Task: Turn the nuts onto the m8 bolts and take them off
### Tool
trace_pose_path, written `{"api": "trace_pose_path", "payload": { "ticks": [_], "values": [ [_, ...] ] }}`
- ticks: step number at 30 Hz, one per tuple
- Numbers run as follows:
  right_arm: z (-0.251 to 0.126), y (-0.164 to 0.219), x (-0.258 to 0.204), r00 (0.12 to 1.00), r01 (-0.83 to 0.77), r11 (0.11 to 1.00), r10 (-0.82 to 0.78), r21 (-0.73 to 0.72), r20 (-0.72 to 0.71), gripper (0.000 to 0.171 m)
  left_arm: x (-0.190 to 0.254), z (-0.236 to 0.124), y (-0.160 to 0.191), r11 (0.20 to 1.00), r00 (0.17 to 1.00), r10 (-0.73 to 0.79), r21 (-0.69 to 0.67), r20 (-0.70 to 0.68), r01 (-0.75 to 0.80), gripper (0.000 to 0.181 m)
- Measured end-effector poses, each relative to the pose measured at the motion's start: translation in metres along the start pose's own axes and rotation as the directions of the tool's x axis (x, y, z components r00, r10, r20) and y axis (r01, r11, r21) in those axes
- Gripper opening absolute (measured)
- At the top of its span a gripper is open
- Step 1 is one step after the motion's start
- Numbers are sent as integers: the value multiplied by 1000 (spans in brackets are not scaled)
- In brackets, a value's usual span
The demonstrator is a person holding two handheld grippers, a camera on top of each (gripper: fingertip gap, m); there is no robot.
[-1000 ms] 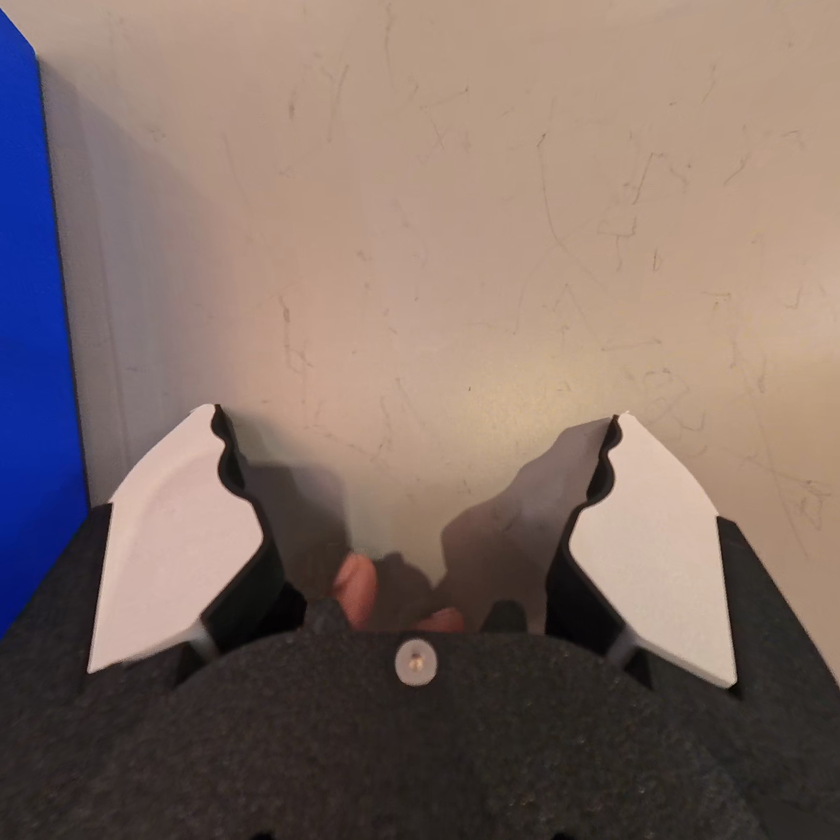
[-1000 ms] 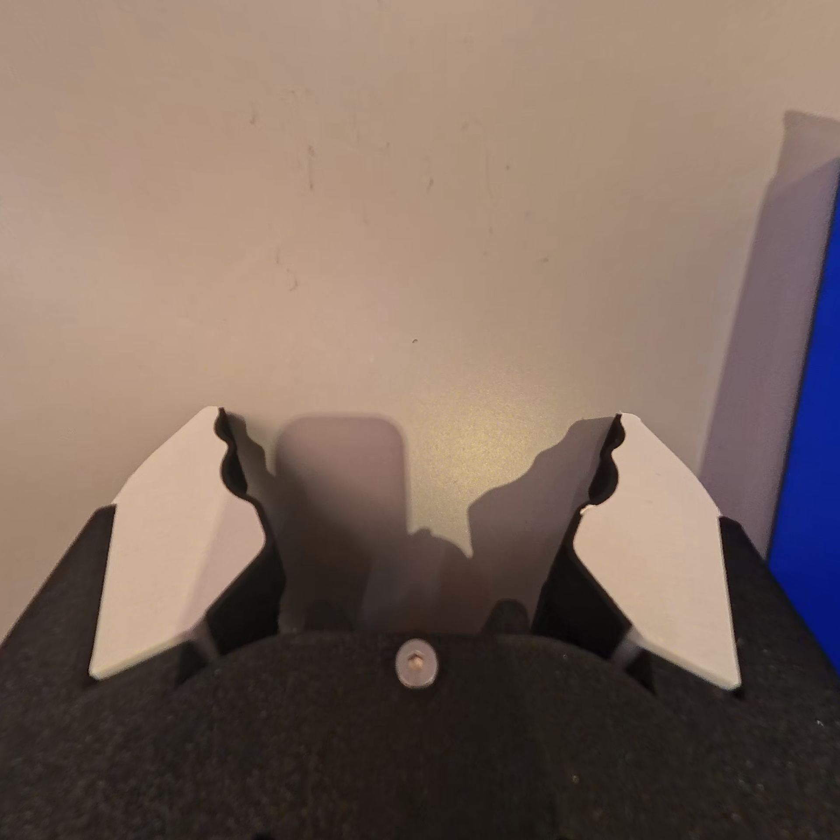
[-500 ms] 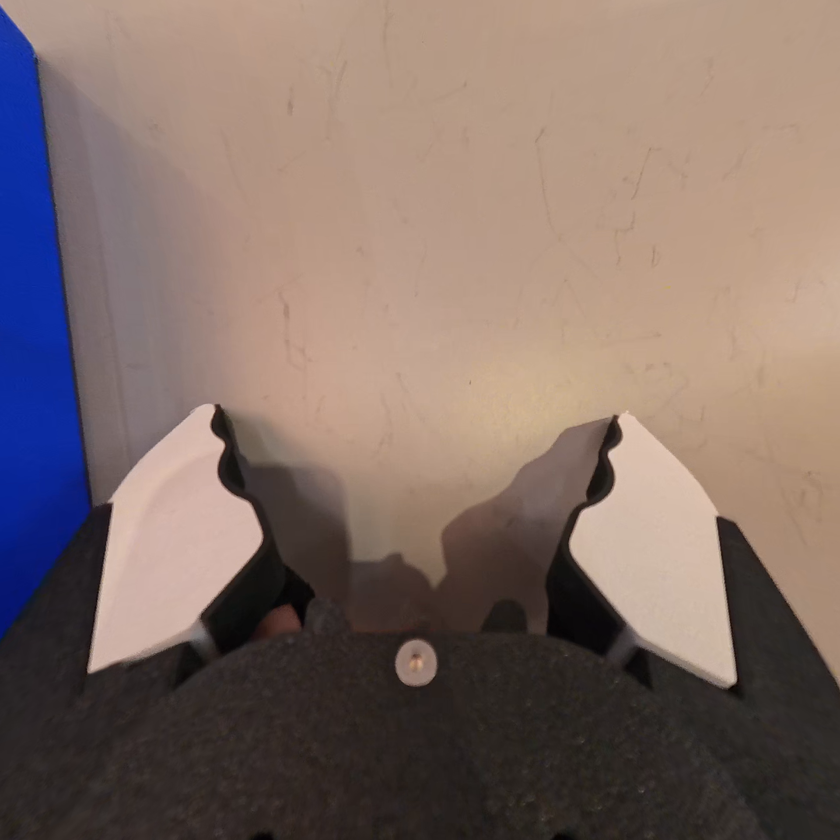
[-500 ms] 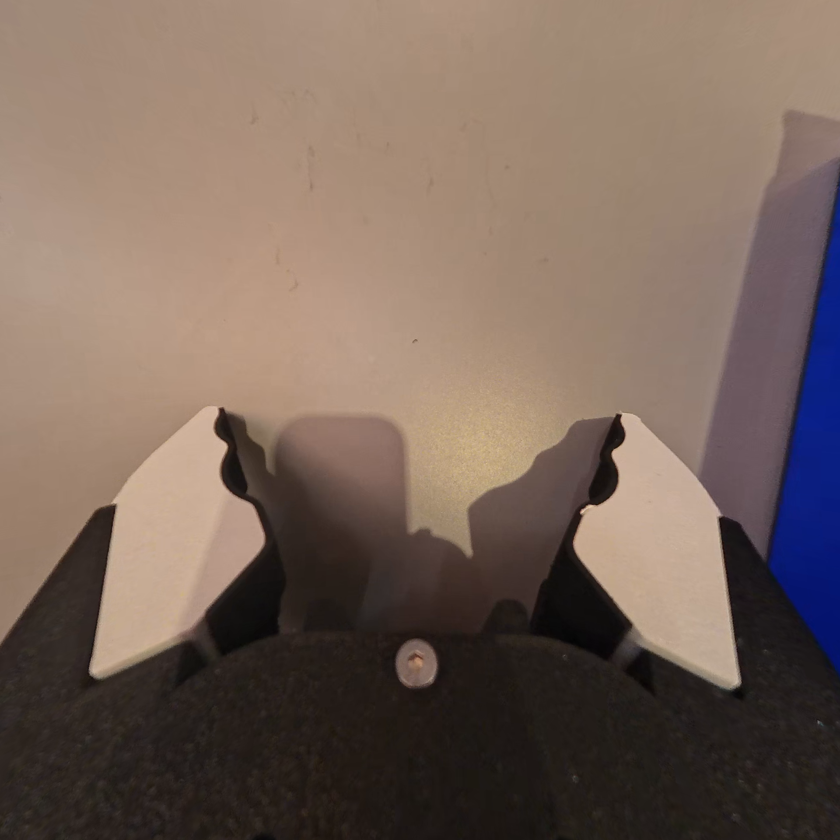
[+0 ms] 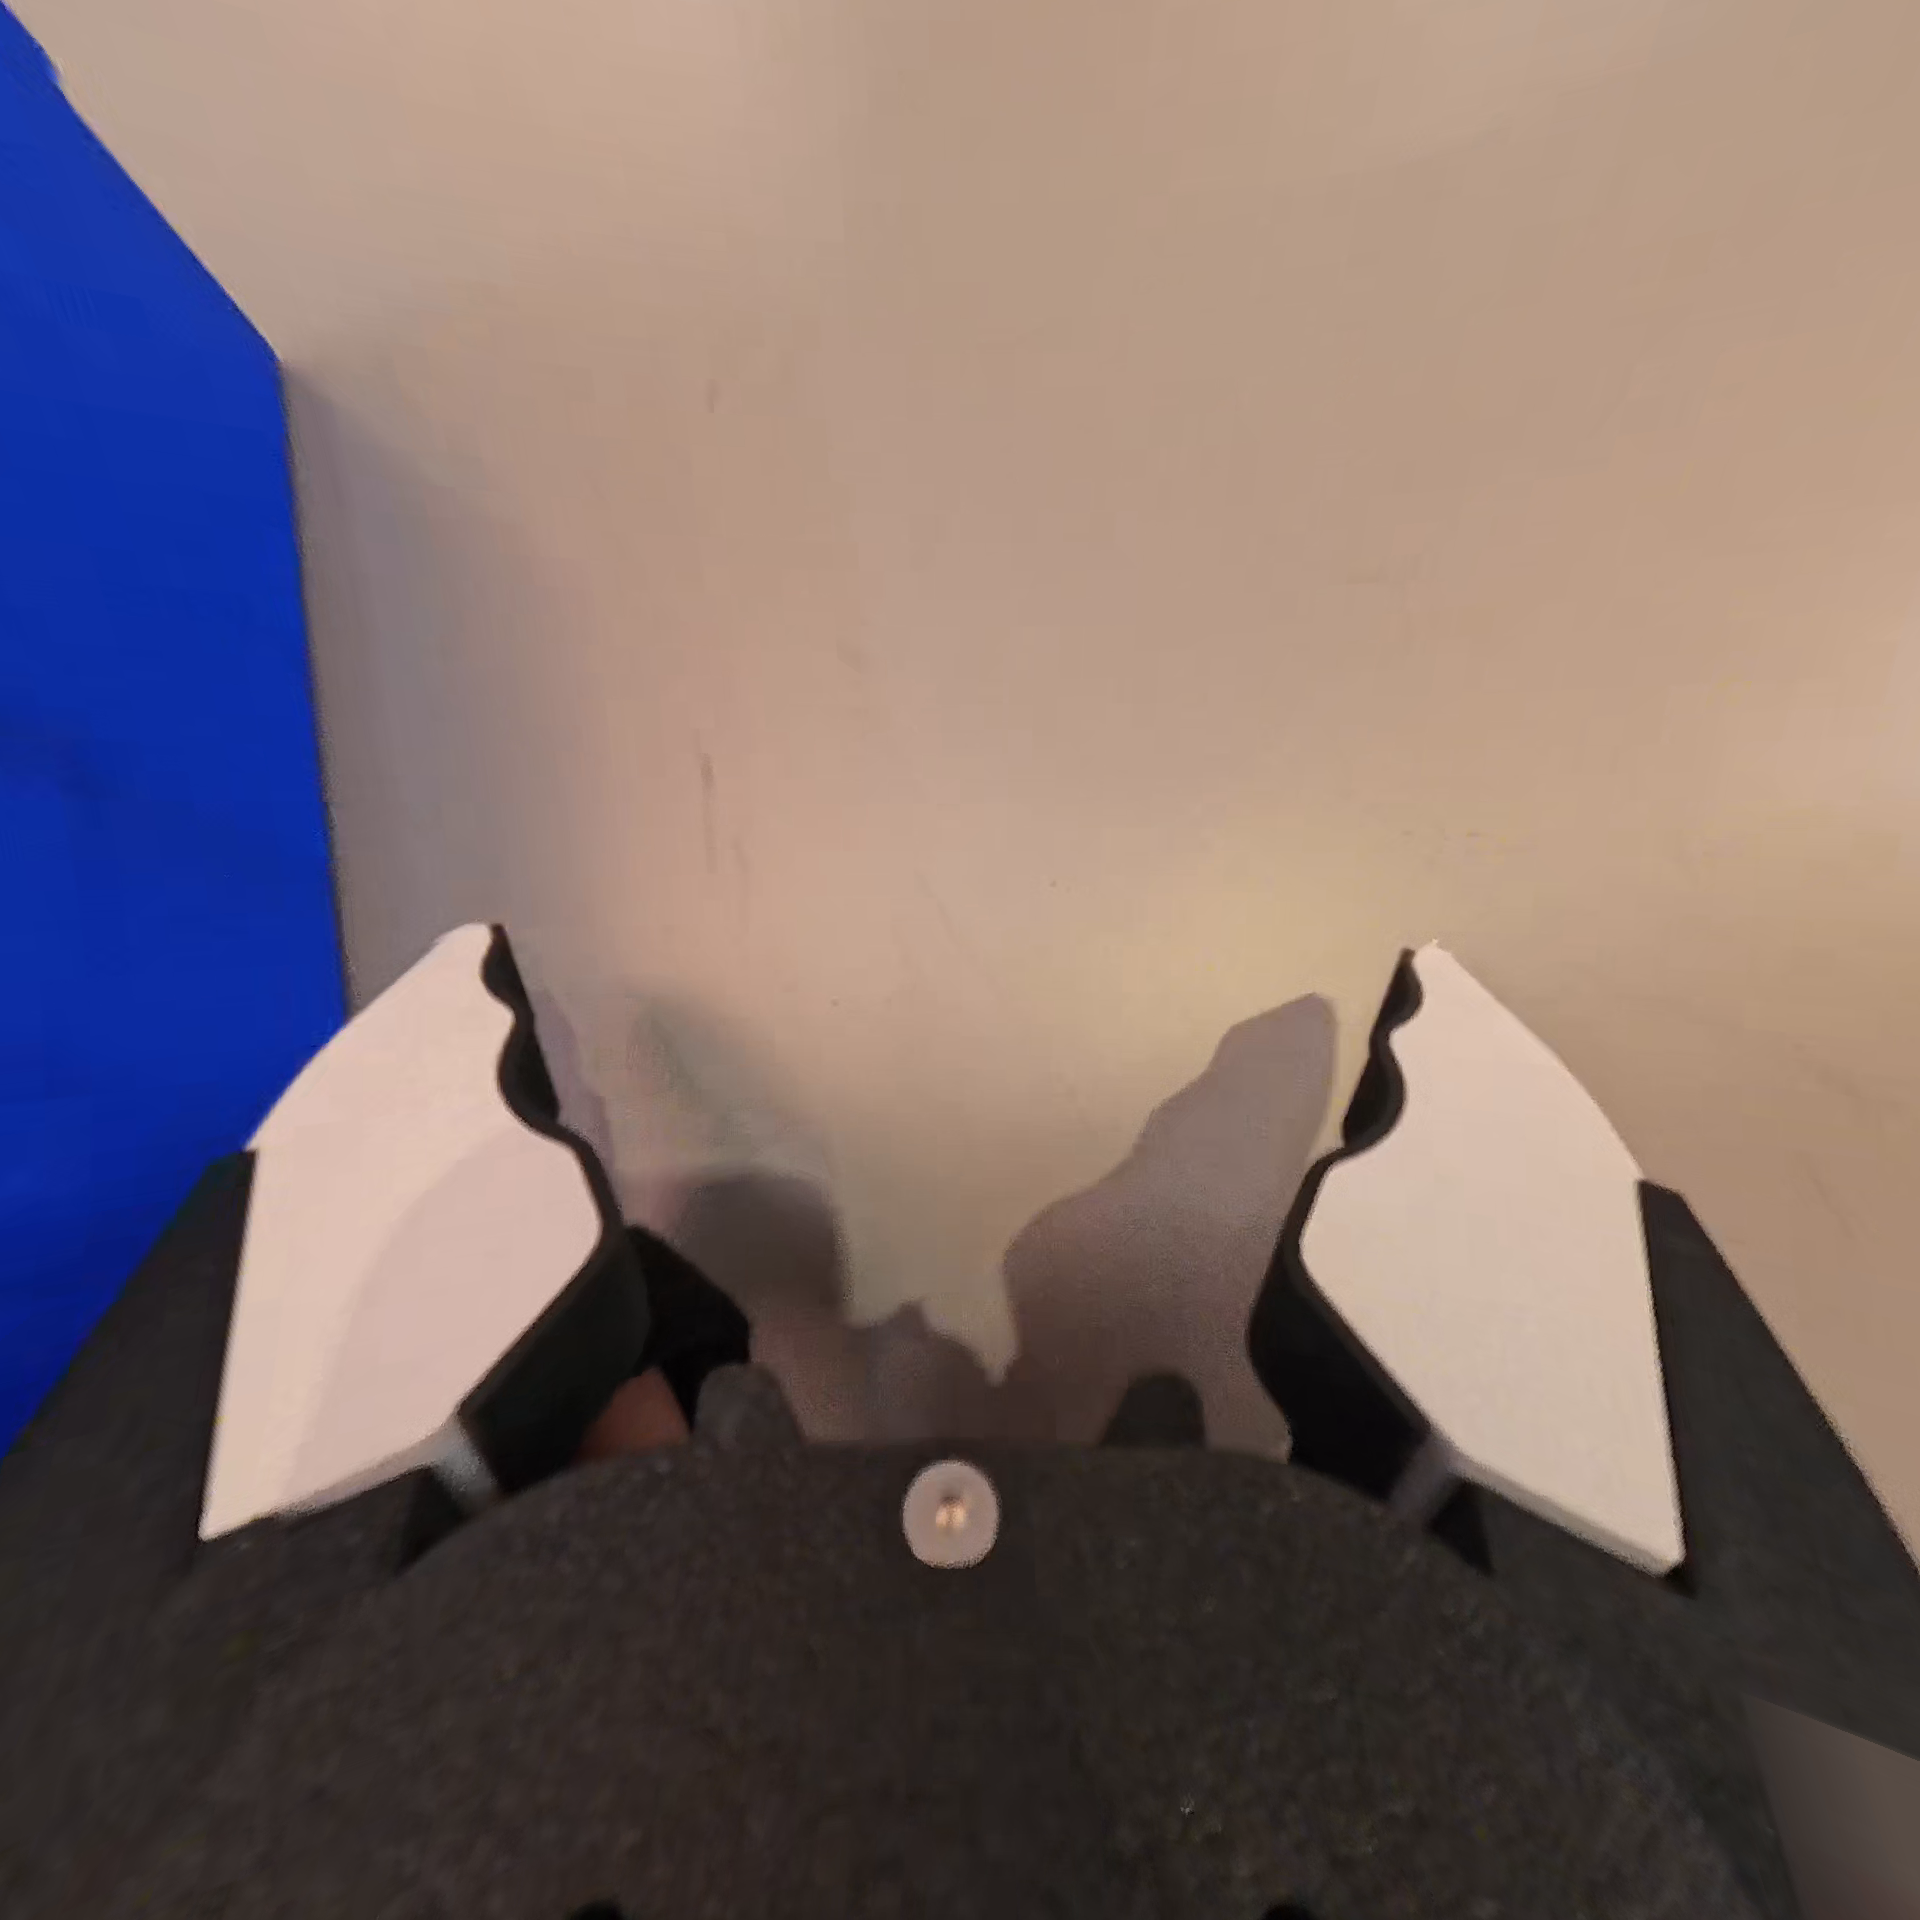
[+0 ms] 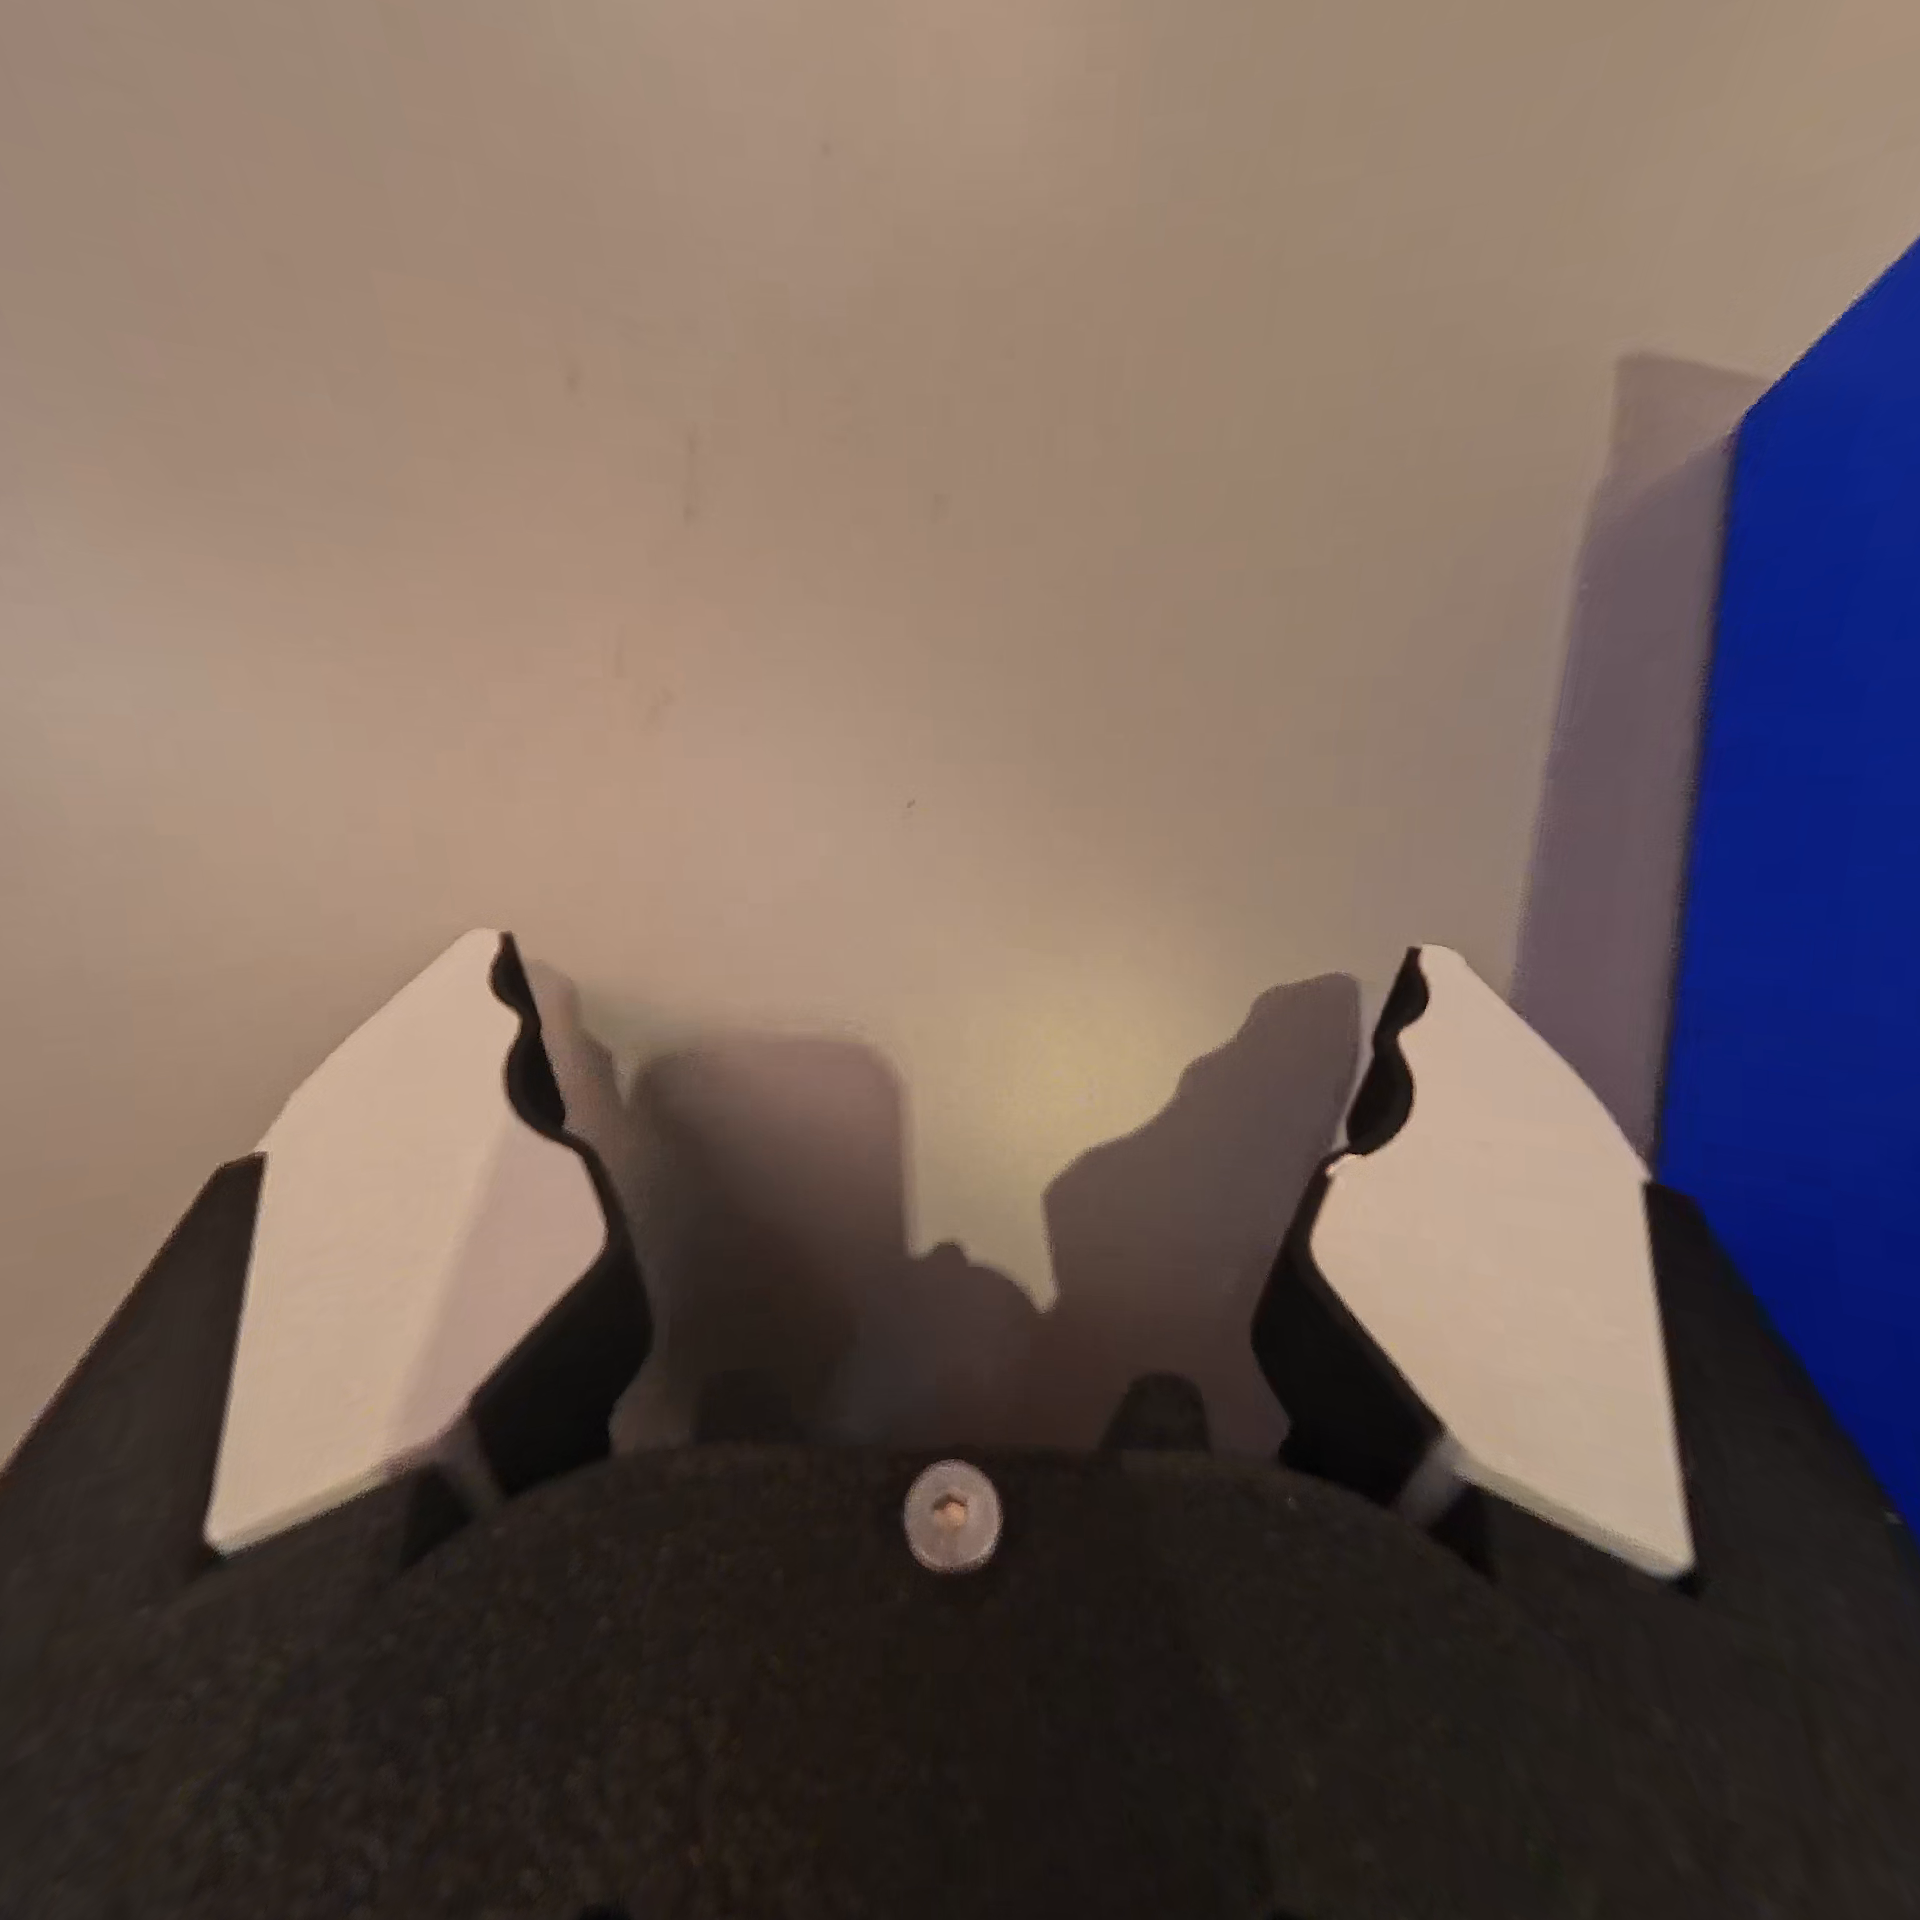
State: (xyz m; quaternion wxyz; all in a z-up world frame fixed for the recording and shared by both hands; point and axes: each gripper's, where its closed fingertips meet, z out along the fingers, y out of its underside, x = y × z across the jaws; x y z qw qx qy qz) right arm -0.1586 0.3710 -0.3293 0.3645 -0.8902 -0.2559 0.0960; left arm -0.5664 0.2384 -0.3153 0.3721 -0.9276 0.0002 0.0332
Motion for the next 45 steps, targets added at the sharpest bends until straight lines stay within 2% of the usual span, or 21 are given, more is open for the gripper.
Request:
{"api": "trace_pose_path", "payload": {
  "ticks": [4, 8, 13, 19, 24, 28, 33, 45],
  "values": [
    [-32, -25, -1, 1000, 17, 990, -13, 139, -26, 146, -1, -48, -30, 991, 999, 36, 127, -18, -33, 147],
    [-73, -48, -3, 997, 55, 968, -42, 245, -58, 146, -33, -105, -54, 973, 1000, 11, 232, 3, -12, 147],
    [-121, -73, 6, 997, 46, 942, -21, 333, -79, 146, -88, -158, -59, 957, 999, -39, 290, 20, 32, 146],
    [-180, -107, 28, 989, 62, 889, 7, 453, -149, 146, -136, -194, -59, 935, 994, -102, 345, 35, 83, 146],
    [-219, -127, 44, 973, 116, 852, 7, 511, -232, 146, -156, -198, -58, 932, 992, -115, 351, 58, 87, 147],
    [-232, -132, 42, 974, 138, 844, -20, 519, -227, 146, -162, -188, -60, 937, 992, -111, 339, 63, 83, 147],
    [-237, -130, 41, 965, 183, 847, -57, 499, -258, 146, -167, -175, -67, 947, 994, -89, 314, 58, 67, 147],
    [-228, -125, 26, 971, 187, 865, -90, 467, -222, 146, -185, -152, -85, 968, 999, -37, 250, 29, 29, 147]
  ]
}}
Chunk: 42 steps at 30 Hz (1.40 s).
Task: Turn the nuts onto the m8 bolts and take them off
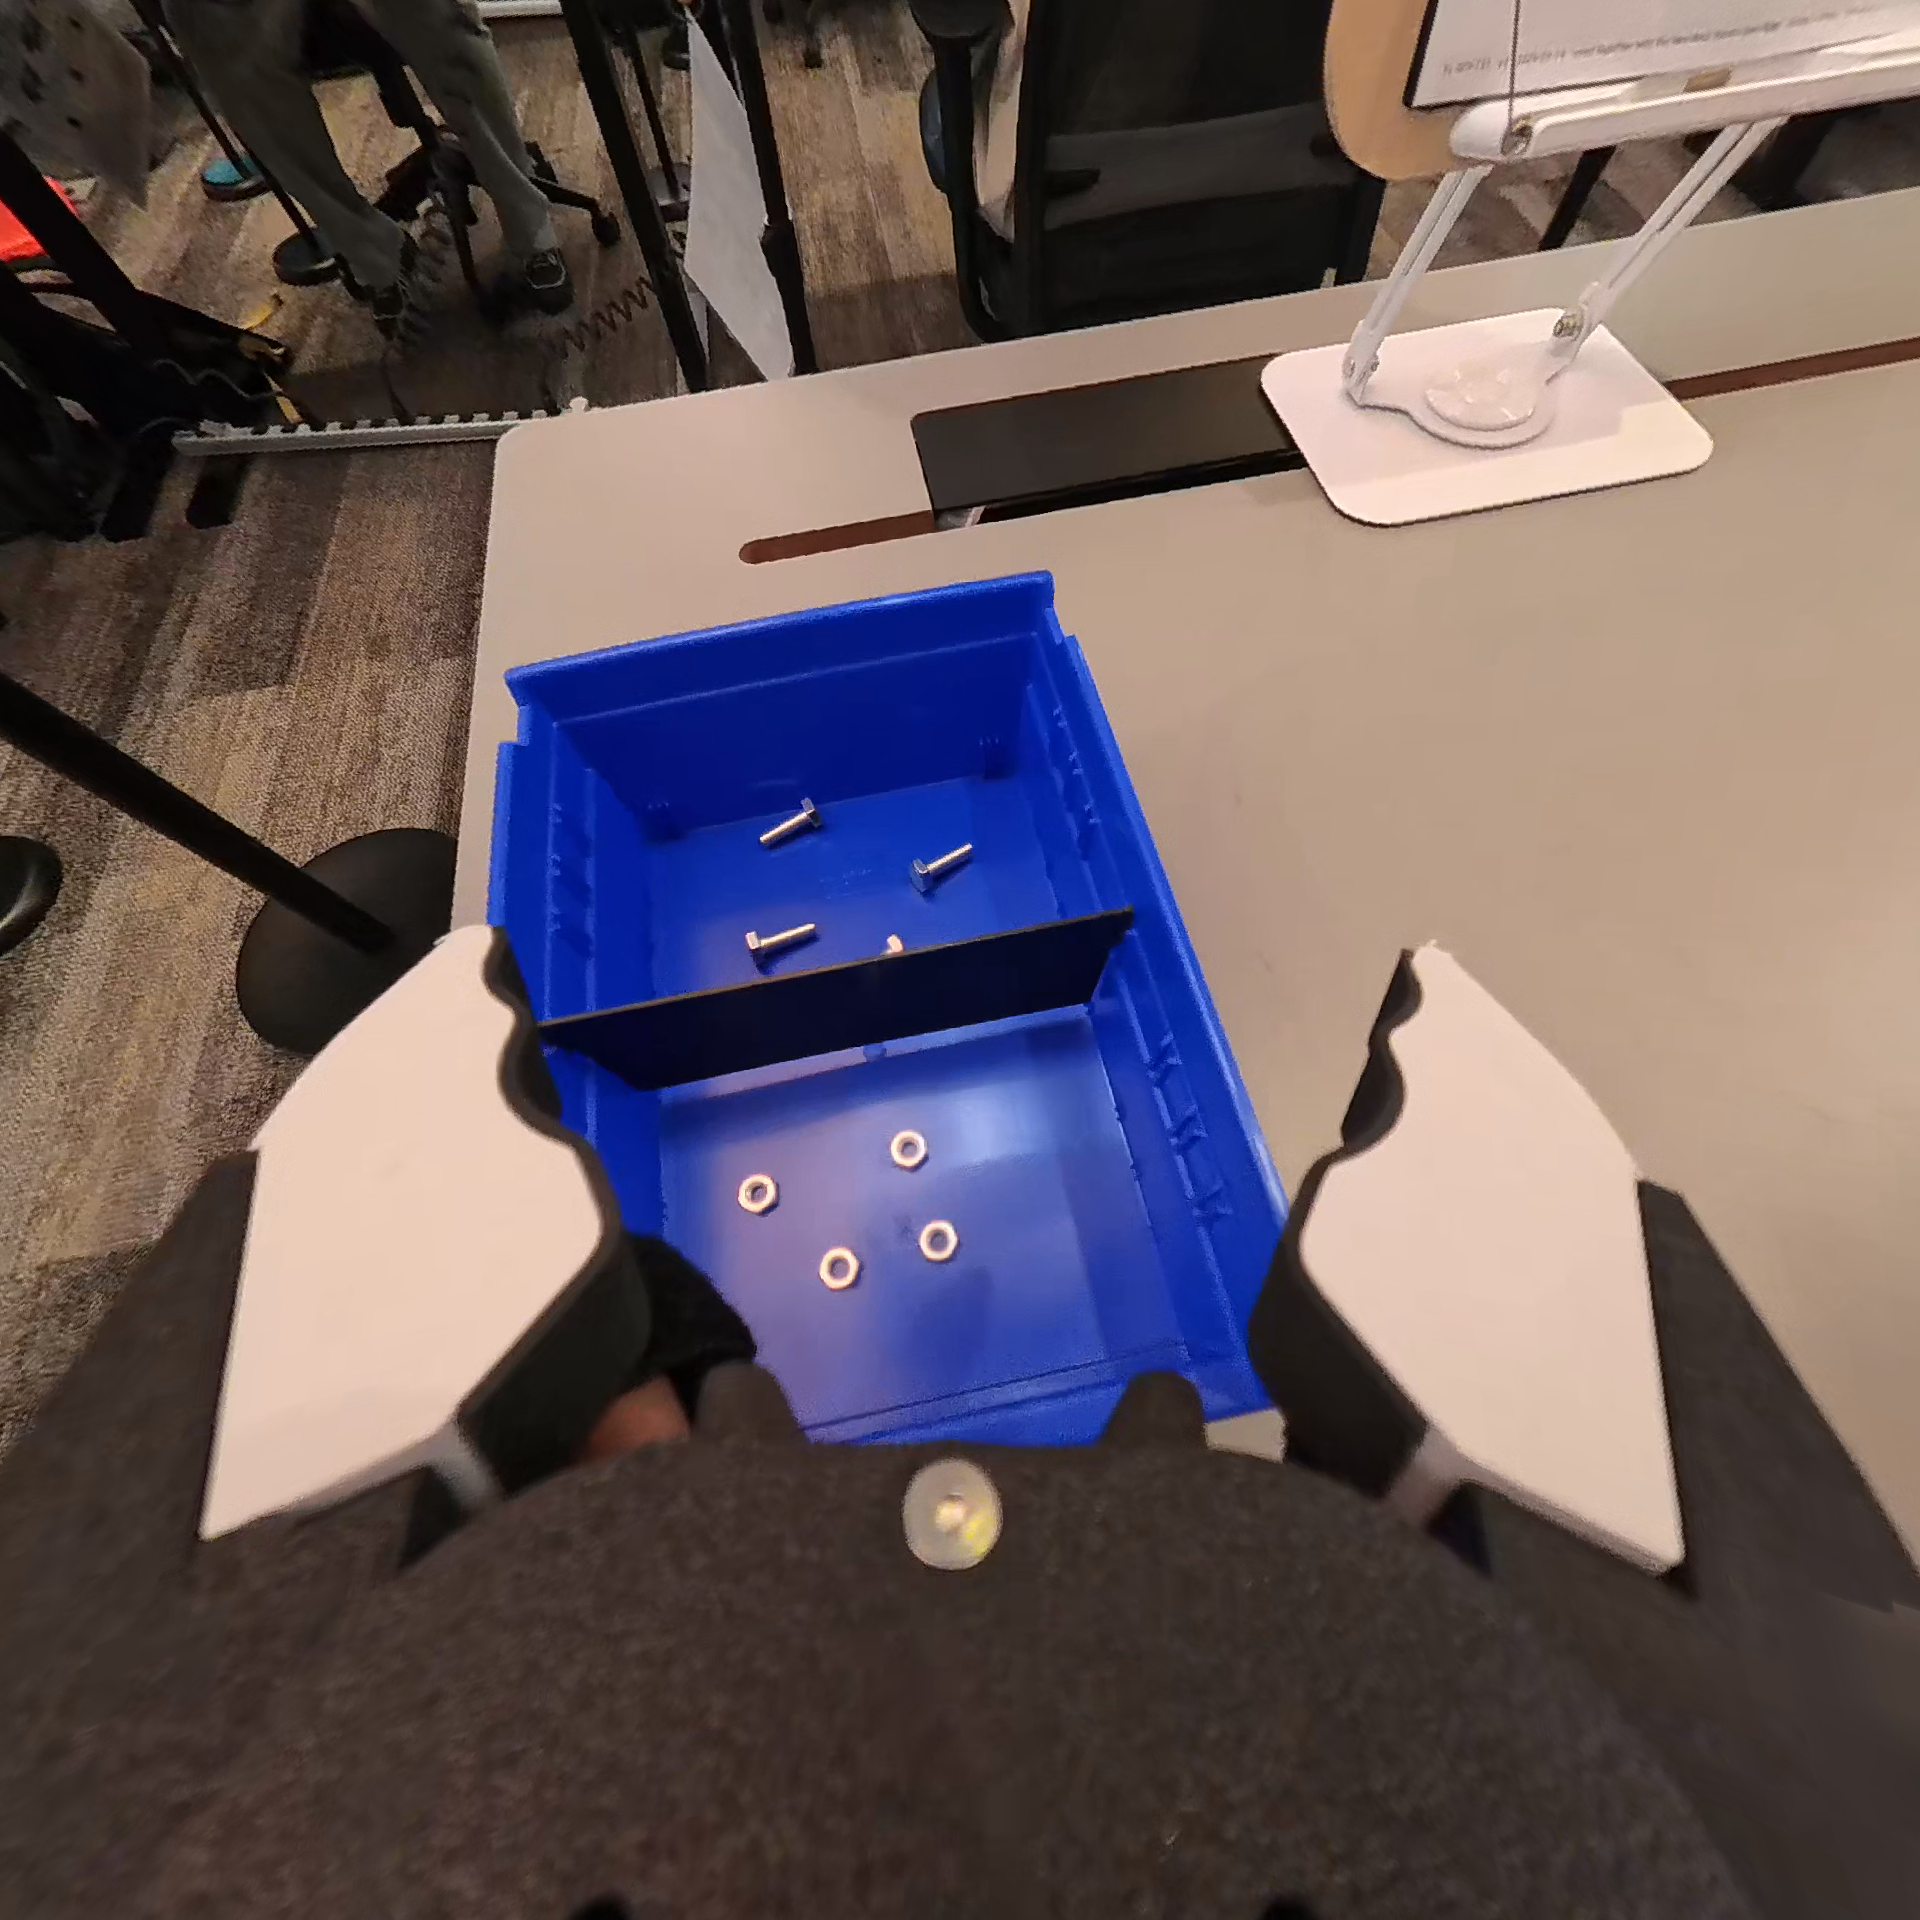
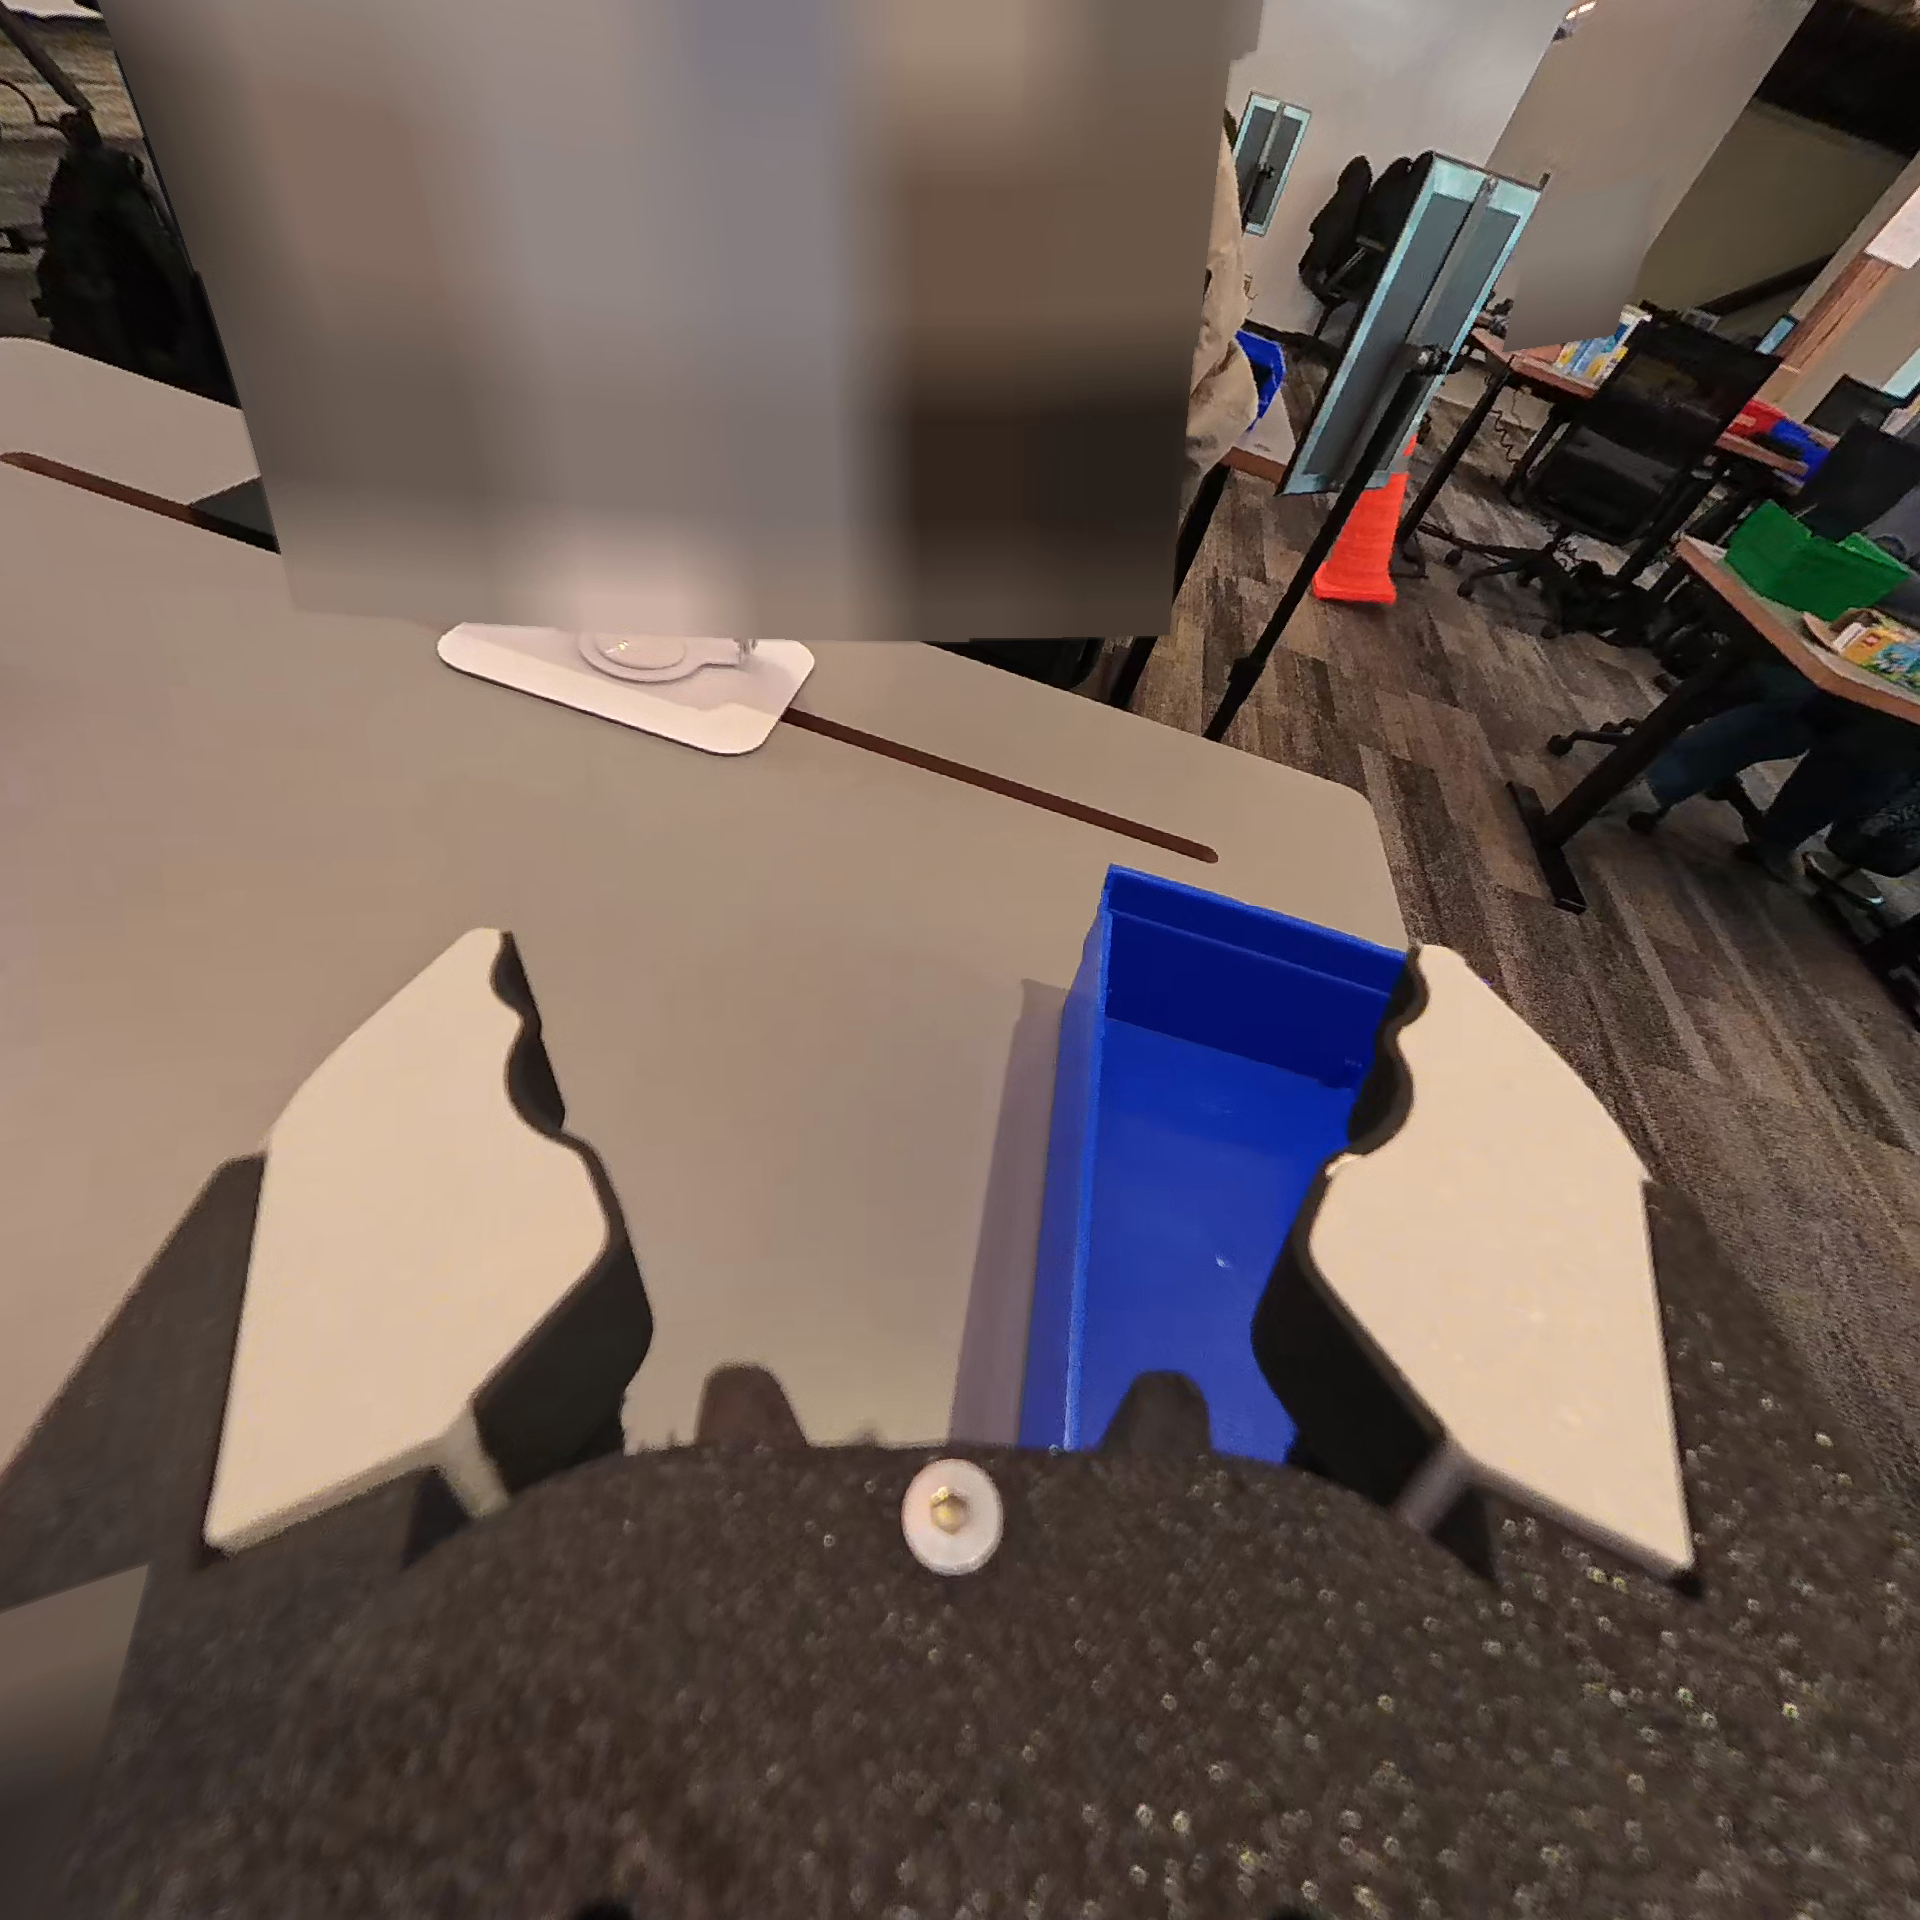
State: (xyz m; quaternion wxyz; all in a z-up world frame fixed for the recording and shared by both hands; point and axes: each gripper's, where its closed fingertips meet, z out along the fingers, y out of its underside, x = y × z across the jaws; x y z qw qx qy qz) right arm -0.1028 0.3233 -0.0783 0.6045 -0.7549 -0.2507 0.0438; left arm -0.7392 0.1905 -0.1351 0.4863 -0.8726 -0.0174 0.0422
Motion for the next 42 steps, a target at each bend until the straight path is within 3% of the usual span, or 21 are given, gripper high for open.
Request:
{"api": "trace_pose_path", "payload": {
  "ticks": [8, 19, 30, 42],
  "values": [
    [9, 6, -11, 999, 15, 1000, -14, -24, 37, 146, -20, 29, -2, 993, 997, 73, -93, -8, -73, 145],
    [28, 20, -25, 996, 42, 995, -35, -89, 83, 146, -36, 77, -2, 963, 961, 174, -169, -214, -212, 120],
    [45, 15, -44, 991, 93, 988, -80, -122, 108, 146, -35, 120, 13, 824, 804, 395, -216, -444, -524, 103],
    [53, 17, -57, 987, 121, 980, -101, -156, 128, 145, -18, 156, 40, 668, 633, 503, -200, -588, -716, 84]
  ]
}}
